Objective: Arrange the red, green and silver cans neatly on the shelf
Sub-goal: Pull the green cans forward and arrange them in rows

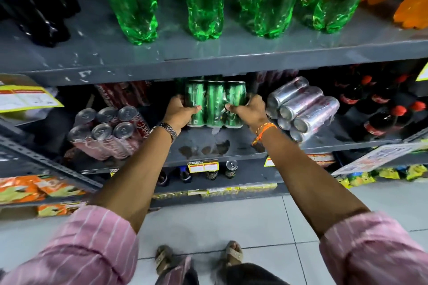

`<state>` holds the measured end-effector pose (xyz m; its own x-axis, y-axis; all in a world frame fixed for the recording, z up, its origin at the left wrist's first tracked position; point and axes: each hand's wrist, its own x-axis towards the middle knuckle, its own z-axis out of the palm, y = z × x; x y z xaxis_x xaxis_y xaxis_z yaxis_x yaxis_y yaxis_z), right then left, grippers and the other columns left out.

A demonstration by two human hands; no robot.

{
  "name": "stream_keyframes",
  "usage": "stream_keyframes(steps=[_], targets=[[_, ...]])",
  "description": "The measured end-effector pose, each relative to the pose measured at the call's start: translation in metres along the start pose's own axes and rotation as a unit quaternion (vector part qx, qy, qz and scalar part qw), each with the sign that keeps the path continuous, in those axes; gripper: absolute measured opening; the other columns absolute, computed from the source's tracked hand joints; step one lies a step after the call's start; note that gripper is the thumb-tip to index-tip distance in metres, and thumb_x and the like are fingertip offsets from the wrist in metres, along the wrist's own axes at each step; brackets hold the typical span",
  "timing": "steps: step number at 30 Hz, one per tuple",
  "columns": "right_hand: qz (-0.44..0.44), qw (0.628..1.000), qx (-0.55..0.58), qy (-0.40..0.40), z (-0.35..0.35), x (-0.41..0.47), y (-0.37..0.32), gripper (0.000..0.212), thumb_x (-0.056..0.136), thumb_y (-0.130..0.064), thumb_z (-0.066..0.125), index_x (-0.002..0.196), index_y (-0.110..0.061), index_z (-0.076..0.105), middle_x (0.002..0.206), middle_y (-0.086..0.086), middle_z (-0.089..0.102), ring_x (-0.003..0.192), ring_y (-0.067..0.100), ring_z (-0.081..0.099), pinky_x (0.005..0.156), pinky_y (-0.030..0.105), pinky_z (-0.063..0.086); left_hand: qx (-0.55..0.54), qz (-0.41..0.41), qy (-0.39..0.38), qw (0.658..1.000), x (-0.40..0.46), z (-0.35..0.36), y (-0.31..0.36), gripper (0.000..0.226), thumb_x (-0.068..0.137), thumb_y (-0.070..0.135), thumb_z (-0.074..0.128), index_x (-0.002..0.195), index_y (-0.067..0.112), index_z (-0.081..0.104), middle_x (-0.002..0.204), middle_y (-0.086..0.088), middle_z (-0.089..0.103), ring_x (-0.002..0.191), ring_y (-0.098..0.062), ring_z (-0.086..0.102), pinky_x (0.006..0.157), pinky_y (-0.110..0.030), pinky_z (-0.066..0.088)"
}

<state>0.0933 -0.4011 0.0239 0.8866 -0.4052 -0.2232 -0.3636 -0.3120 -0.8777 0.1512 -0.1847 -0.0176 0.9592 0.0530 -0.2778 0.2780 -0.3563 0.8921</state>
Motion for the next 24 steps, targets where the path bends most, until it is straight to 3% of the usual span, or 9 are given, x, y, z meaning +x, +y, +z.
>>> stream_keyframes(steps=[2, 5, 9, 11, 15, 18, 20, 22, 24], targets=[[-0.044, 0.999, -0.019, -0.009, 0.006, -0.003, 0.008, 0.068, 0.066, -0.031, 0.089, 0.119, 0.000, 0.060, 0.108, 0.004, 0.070, 0.100, 0.013, 0.063, 0.089, 0.025, 0.052, -0.003, 0.011, 0.012, 1.000, -0.010, -0.003, -0.009, 0.086, 0.050, 0.044, 0.083, 0.124, 0.020, 0.049, 0.130, -0.007, 0.062, 0.114, -0.024, 0.064, 0.099, -0.046, 0.053], [-0.081, 0.996, -0.025, -0.009, 0.014, -0.011, 0.030, 0.057, 0.065, -0.021, 0.090, 0.112, -0.008, 0.061, 0.101, 0.005, 0.074, 0.090, 0.013, 0.069, 0.086, 0.028, 0.057, -0.001, 0.037, 0.038, 0.999, -0.032, -0.001, -0.026, 0.071, 0.051, 0.043, 0.082, 0.110, 0.029, 0.046, 0.123, -0.006, 0.063, 0.108, -0.024, 0.065, 0.092, -0.049, 0.056], [-0.090, 0.995, -0.001, -0.036, 0.020, -0.022, 0.050, 0.067, 0.064, -0.007, 0.089, 0.123, -0.005, 0.056, 0.106, -0.003, 0.066, 0.095, 0.009, 0.063, 0.079, 0.005, 0.051, 0.007, 0.070, 0.060, 0.996, -0.062, 0.008, -0.047, 0.062, 0.068, 0.018, 0.083, 0.115, 0.021, 0.042, 0.117, -0.001, 0.062, 0.105, -0.023, 0.065, 0.092, -0.048, 0.056], [-0.075, 0.996, 0.022, -0.046, 0.021, -0.025, 0.059, 0.068, 0.063, -0.003, 0.088, 0.123, -0.007, 0.054, 0.107, -0.003, 0.064, 0.100, 0.014, 0.062, 0.086, 0.018, 0.054, 0.010, 0.080, 0.058, 0.995, -0.067, 0.013, -0.055, 0.063, 0.071, 0.010, 0.082, 0.118, 0.018, 0.041, 0.113, 0.005, 0.060, 0.105, -0.019, 0.064, 0.094, -0.043, 0.055], [-0.085, 0.995, -0.002, -0.046, 0.022, -0.032, 0.077, 0.065, 0.050, -0.027, 0.092, 0.105, -0.035, 0.058, 0.106, -0.002, 0.069, 0.099, 0.020, 0.066, 0.091, 0.041, 0.057, 0.007, 0.076, 0.033, 0.997, -0.074, 0.015, -0.059, 0.067, 0.068, 0.004, 0.081, 0.114, 0.028, 0.038, 0.112, 0.006, 0.062, 0.108, -0.018, 0.064, 0.096, -0.040, 0.054], [-0.080, 0.996, -0.013, -0.039, 0.018, -0.035, 0.073, 0.070, 0.054, -0.023, 0.094, 0.114, -0.020, 0.057, 0.111, -0.001, 0.068, 0.101, 0.016, 0.064, 0.092, 0.031, 0.055, -0.016, 0.049, 0.016, 0.999, -0.080, 0.006, -0.049, 0.062, 0.062, 0.003, 0.071, 0.114, 0.019, 0.042, 0.115, -0.009, 0.062, 0.105, -0.024, 0.063, 0.082, -0.035, 0.055], [-0.068, 0.997, 0.018, -0.014, 0.013, -0.037, 0.066, 0.083, 0.053, -0.029, 0.095, 0.123, -0.011, 0.054, 0.123, 0.003, 0.064, 0.112, 0.018, 0.061, 0.099, 0.031, 0.052, -0.119, 0.028, 0.021, 0.992, -0.075, -0.004, -0.032, 0.065, 0.056, 0.006, 0.056, 0.119, 0.010, 0.044, 0.118, -0.011, 0.055, 0.108, -0.023, 0.054, 0.074, -0.027, 0.050], [-0.066, 0.996, 0.046, 0.038, 0.011, -0.038, 0.063, 0.085, 0.053, -0.037, 0.093, 0.124, -0.010, 0.055, 0.125, 0.008, 0.061, 0.115, 0.024, 0.060, 0.100, 0.038, 0.054, -0.176, 0.032, 0.036, 0.983, -0.059, -0.012, -0.011, 0.074, 0.056, 0.009, 0.048, 0.130, 0.003, 0.046, 0.129, -0.010, 0.049, 0.118, -0.019, 0.046, 0.087, -0.023, 0.043], [-0.101, 0.992, -0.003, 0.076, 0.011, -0.041, 0.058, 0.060, 0.064, -0.039, 0.087, 0.112, -0.015, 0.062, 0.113, 0.009, 0.067, 0.101, 0.024, 0.066, 0.089, 0.041, 0.057, -0.157, 0.034, 0.015, 0.987, -0.043, -0.013, 0.011, 0.075, 0.065, 0.012, 0.047, 0.138, -0.003, 0.044, 0.139, -0.012, 0.048, 0.128, -0.019, 0.043, 0.100, -0.025, 0.036]])
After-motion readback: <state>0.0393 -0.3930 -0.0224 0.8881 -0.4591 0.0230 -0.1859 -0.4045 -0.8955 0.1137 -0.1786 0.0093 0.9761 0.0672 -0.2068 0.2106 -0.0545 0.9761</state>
